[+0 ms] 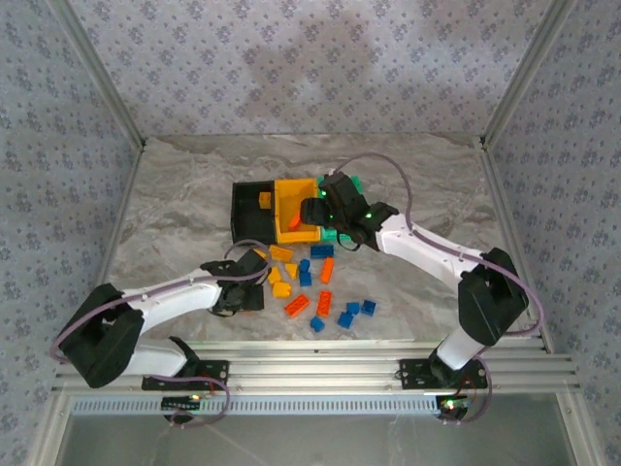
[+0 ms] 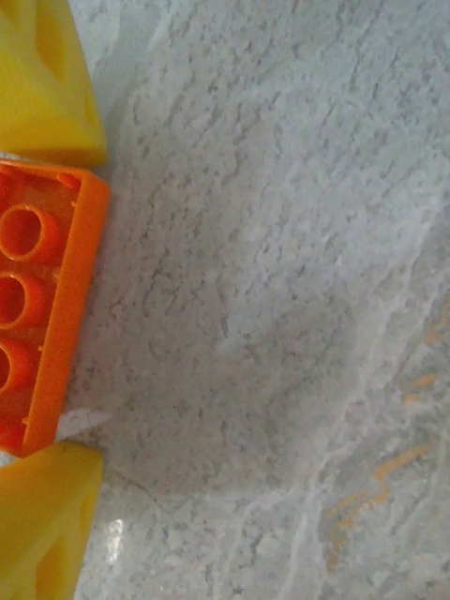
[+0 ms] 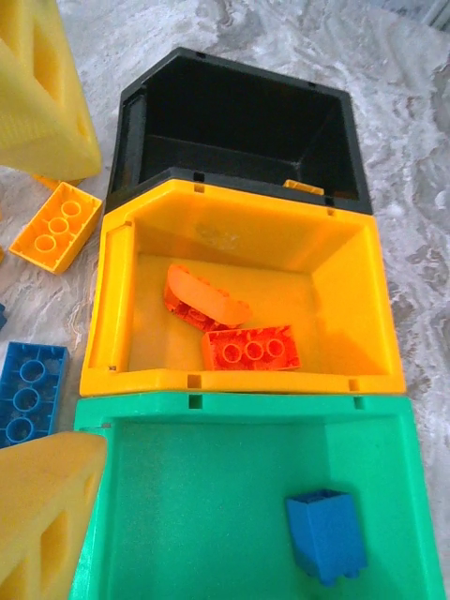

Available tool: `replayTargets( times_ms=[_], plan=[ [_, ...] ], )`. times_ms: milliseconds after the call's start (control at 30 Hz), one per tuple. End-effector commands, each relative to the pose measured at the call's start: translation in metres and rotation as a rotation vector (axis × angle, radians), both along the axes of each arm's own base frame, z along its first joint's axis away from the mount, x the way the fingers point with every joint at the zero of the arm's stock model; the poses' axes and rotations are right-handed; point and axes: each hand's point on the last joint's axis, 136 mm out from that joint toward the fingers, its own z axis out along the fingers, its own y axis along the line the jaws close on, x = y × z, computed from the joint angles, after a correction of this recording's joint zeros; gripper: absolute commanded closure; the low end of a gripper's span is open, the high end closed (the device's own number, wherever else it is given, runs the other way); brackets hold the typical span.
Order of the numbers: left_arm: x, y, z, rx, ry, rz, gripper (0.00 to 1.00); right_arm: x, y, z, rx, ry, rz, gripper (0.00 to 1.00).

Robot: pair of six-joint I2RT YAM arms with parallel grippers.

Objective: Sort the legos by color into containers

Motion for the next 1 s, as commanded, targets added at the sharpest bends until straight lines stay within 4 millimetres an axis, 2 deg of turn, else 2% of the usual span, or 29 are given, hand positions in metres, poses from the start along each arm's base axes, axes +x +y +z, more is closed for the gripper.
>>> replayTargets(
  times_ms=[0, 100, 300, 333, 367, 567, 767, 867, 967],
  plan=[
    [-0.006, 0.008, -0.016, 0.061, 0.04, -0.015, 0.3, 0.003, -0.012, 0.012, 0.023, -0.031, -0.053, 0.27],
    [-0.007, 0.005, -0.015, 0.058, 0.04, -0.026, 0.37, 0.004, -0.016, 0.01, 0.023, -0.028, -0.067, 0.27],
    [-0.007, 0.001, -0.003, 0.036, 0.013, -0.032, 0.42, 0.006, -0.019, 0.012, 0.039, -0.027, -0.084, 0.27],
    [-0.006, -0.001, 0.001, 0.029, 0.002, -0.033, 0.42, 0.006, -0.02, 0.013, 0.041, -0.027, -0.087, 0.27],
    [-0.004, -0.003, 0.007, 0.018, -0.012, -0.035, 0.43, 0.002, -0.025, 0.0, 0.024, -0.005, -0.092, 0.27],
    [0.015, -0.018, 0.055, -0.048, -0.121, -0.051, 0.43, -0.006, -0.038, -0.004, 0.035, 0.001, -0.11, 0.27],
    [0.062, -0.056, 0.111, -0.101, -0.251, -0.101, 0.43, -0.022, -0.061, -0.009, 0.034, 0.006, -0.14, 0.27],
    [0.101, -0.084, 0.134, -0.129, -0.32, -0.121, 0.43, -0.031, -0.074, -0.013, 0.033, 0.012, -0.159, 0.27],
    [0.141, -0.103, 0.144, -0.121, -0.349, -0.13, 0.43, -0.039, -0.084, -0.017, 0.023, 0.021, -0.172, 0.27]
  ],
)
